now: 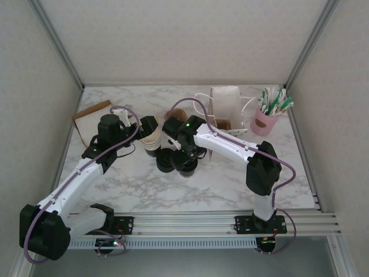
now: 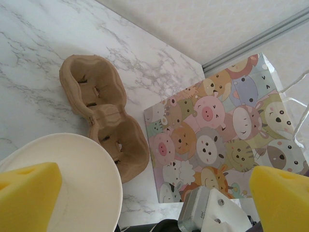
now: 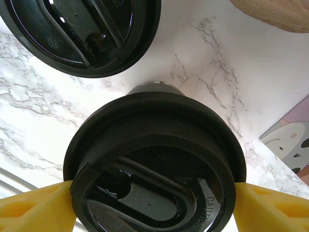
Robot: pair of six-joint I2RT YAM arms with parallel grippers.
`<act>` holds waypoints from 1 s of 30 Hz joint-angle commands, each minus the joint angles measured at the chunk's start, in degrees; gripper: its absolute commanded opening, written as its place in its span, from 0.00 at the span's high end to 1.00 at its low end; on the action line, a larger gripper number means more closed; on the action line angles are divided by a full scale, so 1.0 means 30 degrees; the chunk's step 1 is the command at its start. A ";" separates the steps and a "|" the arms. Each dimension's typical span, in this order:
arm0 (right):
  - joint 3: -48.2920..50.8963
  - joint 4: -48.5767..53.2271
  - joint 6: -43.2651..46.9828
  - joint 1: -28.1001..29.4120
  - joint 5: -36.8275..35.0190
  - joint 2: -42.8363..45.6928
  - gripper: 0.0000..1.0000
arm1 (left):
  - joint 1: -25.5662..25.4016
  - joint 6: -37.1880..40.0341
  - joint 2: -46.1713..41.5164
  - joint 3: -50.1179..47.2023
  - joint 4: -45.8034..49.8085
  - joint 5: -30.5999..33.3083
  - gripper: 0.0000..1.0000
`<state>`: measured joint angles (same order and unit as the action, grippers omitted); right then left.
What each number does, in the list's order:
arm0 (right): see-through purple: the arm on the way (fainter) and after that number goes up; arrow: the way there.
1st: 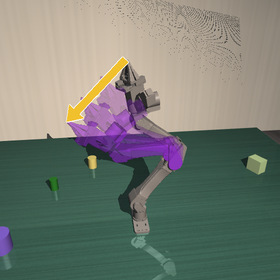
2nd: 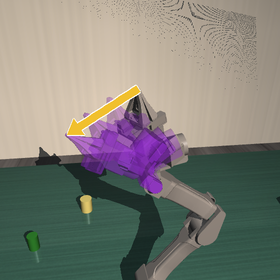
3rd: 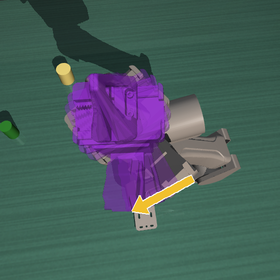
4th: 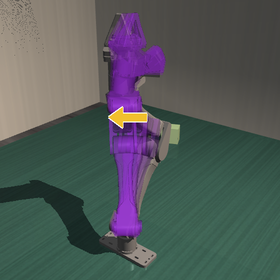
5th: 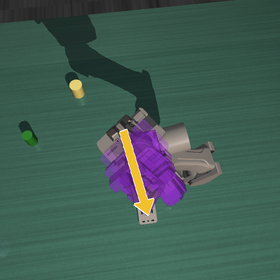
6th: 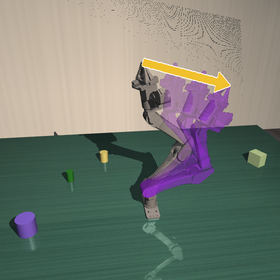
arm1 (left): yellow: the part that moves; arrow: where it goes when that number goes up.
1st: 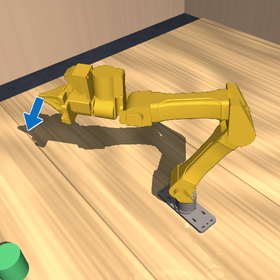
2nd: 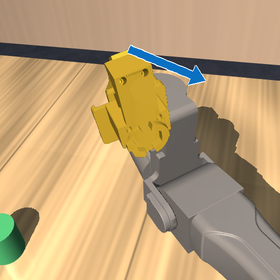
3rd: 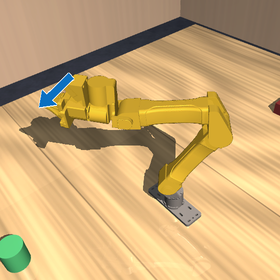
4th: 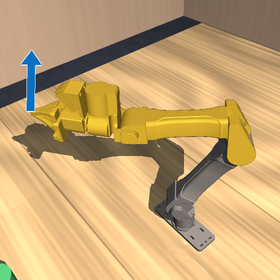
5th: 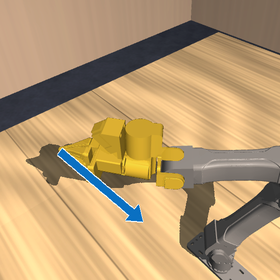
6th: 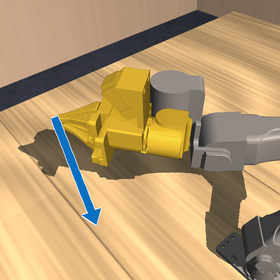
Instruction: Pack the takeout coffee
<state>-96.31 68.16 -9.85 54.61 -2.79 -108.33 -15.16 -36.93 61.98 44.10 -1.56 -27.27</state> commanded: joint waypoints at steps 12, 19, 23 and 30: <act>-0.0547 0.0738 -0.0516 0.0172 -0.0128 -0.0292 0.27 | 0.0204 0.0018 -0.1055 0.0882 -0.0553 -0.0140 0.00; -0.0622 0.1127 -0.0920 0.0224 -0.0192 0.1228 0.27 | 0.0219 0.0180 -0.1351 0.1267 -0.0306 0.0006 0.00; -0.0707 0.1294 -0.1079 0.0203 -0.0069 0.2483 0.27 | 0.0219 0.0208 -0.1410 0.1600 -0.0214 0.0120 0.00; -0.1509 0.1791 -0.1226 0.0199 0.0324 0.4677 0.27 | 0.0219 0.0524 -0.1300 0.2643 0.0338 0.0331 0.00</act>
<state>-98.32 71.37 -12.69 54.78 -2.74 -97.69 -15.09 -36.84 58.96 49.19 -1.08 -27.07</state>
